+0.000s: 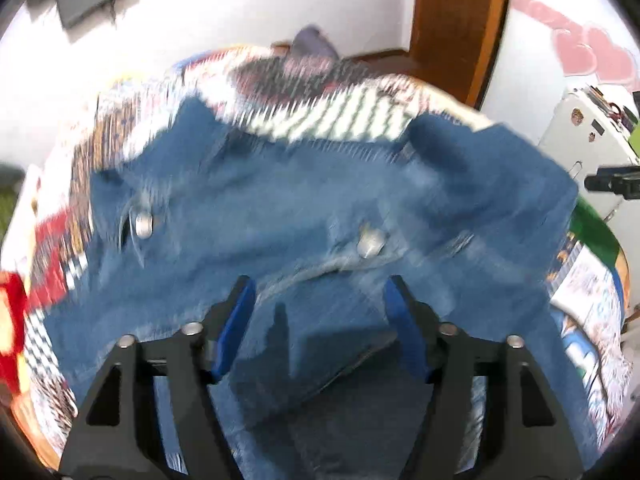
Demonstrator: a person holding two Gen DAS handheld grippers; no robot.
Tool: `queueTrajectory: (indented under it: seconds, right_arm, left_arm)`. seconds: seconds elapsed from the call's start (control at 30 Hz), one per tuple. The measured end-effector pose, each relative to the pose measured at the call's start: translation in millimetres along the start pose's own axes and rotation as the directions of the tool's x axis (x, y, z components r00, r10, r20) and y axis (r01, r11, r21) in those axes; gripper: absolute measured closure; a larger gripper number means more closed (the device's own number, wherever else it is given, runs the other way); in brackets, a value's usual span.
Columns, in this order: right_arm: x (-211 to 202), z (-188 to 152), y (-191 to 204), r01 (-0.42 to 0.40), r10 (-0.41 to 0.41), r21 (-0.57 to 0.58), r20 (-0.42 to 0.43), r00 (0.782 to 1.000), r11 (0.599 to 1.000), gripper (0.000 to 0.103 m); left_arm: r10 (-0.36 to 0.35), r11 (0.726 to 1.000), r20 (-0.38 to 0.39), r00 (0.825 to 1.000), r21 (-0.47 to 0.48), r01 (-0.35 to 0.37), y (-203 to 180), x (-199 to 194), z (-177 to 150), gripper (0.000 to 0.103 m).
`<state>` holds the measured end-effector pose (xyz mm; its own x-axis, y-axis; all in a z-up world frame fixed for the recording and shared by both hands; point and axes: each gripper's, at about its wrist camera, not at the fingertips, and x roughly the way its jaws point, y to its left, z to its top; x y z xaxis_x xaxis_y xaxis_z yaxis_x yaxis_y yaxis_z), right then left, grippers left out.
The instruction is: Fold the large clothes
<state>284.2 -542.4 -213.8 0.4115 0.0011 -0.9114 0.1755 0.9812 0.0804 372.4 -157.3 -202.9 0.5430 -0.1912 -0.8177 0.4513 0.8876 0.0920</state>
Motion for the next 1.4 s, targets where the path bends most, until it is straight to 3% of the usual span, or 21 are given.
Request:
queueTrajectory:
  seconds: [0.03,0.13,0.27,0.33,0.43,0.63,0.7,0.73,0.8,1.0,1.17,1.4]
  right_arm:
    - [-2,-5,1,-0.051,0.051,0.031,-0.004,0.999,0.998,0.012]
    - [0,-20,1,-0.207,0.213,0.155,-0.027,0.977,0.966,0.012]
    - [25,-23,-4,-0.284,0.311,0.314,-0.041,0.949,0.906,0.013]
    - [42,-23,-14,-0.323,0.372,0.411,-0.042,0.927,0.853,0.017]
    - [58,-19,-24,-0.336,0.394,0.484,-0.019,0.919,0.808,0.028]
    - [76,-3,-37,-0.302,0.345,0.56,0.03,0.938,0.772,0.055]
    - [72,0,-36,-0.292,0.32,0.546,0.046,0.946,0.785,0.066]
    - [70,4,-32,-0.291,0.307,0.53,0.06,0.95,0.796,0.076]
    - [60,10,-26,-0.306,0.303,0.495,0.089,0.949,0.814,0.083]
    - [13,31,4,-0.341,0.287,0.371,0.195,0.938,0.863,0.09]
    - [-38,56,55,-0.38,0.314,0.213,0.287,0.905,0.9,0.091]
    - [-77,84,144,-0.507,0.463,0.063,0.322,0.826,0.86,0.093]
  left_arm:
    - [0.017,1.0,0.021,1.0,0.008,-0.017,-6,-3,4,0.023]
    - [0.02,1.0,0.044,0.999,0.001,-0.021,-18,-7,11,0.021]
    - [0.02,1.0,0.027,0.999,-0.018,-0.019,-21,-6,8,0.021]
    - [0.024,0.999,0.025,0.999,-0.024,-0.023,-17,-8,4,0.021]
    - [0.046,0.998,0.02,0.999,-0.034,-0.046,-10,-10,-3,0.021]
    - [0.075,0.994,0.013,0.997,-0.079,-0.074,10,-16,-14,0.021]
    - [0.083,0.992,0.014,0.996,-0.094,-0.081,17,-17,-17,0.021]
    - [0.086,0.991,0.014,0.996,-0.1,-0.084,19,-18,-18,0.021]
    - [0.089,0.99,0.017,0.996,-0.115,-0.087,25,-21,-20,0.021]
    - [0.097,0.982,0.056,0.994,-0.166,-0.087,42,-38,-25,0.021]
    - [0.113,0.975,0.092,0.989,-0.202,-0.092,60,-57,-29,0.021]
    - [0.125,0.955,0.136,0.983,-0.283,-0.083,94,-84,-44,0.021]
